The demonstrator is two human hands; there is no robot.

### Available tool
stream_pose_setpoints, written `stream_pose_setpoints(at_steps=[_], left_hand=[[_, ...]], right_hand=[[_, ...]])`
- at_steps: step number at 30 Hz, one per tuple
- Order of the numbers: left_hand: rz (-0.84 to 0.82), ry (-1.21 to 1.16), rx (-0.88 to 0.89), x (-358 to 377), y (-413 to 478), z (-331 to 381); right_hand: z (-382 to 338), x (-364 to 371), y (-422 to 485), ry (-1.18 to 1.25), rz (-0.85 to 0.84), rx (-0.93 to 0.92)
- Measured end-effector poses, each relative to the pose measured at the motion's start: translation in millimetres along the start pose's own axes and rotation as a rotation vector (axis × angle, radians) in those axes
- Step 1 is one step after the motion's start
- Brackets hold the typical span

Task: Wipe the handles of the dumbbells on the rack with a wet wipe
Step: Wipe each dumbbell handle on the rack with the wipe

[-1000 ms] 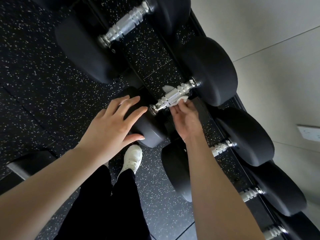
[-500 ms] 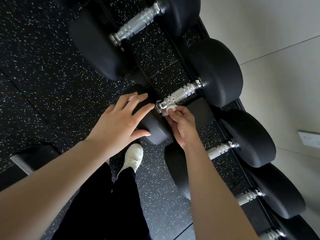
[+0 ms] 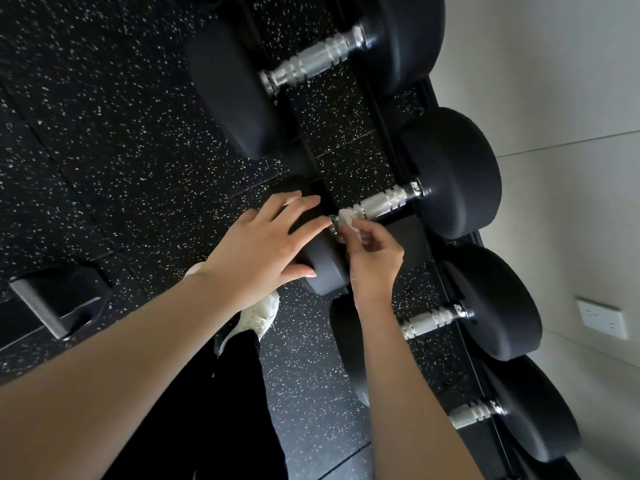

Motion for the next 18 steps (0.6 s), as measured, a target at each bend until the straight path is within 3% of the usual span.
stream_pose_setpoints(at_steps=[8, 18], left_hand=[[0.015, -0.027, -0.007, -0.6, 0.3, -2.4], [0.005, -0.061, -0.005, 5.4, 1.2, -6.6]], right_hand=[[-41.7, 19.8, 11.1, -0.396, -0.01, -0.373], [-38.7, 30.6, 17.7, -0.671, -0.198, -0.212]])
Point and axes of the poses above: each hand's wrist, its own y-axis towards the middle knuckle, its own x-axis out of the palm, z = x × y, the point moved 9 cm from there along y, towards the middle knuckle, and after that the axes turned 4 degrees about -x, right-handed, at the moved point
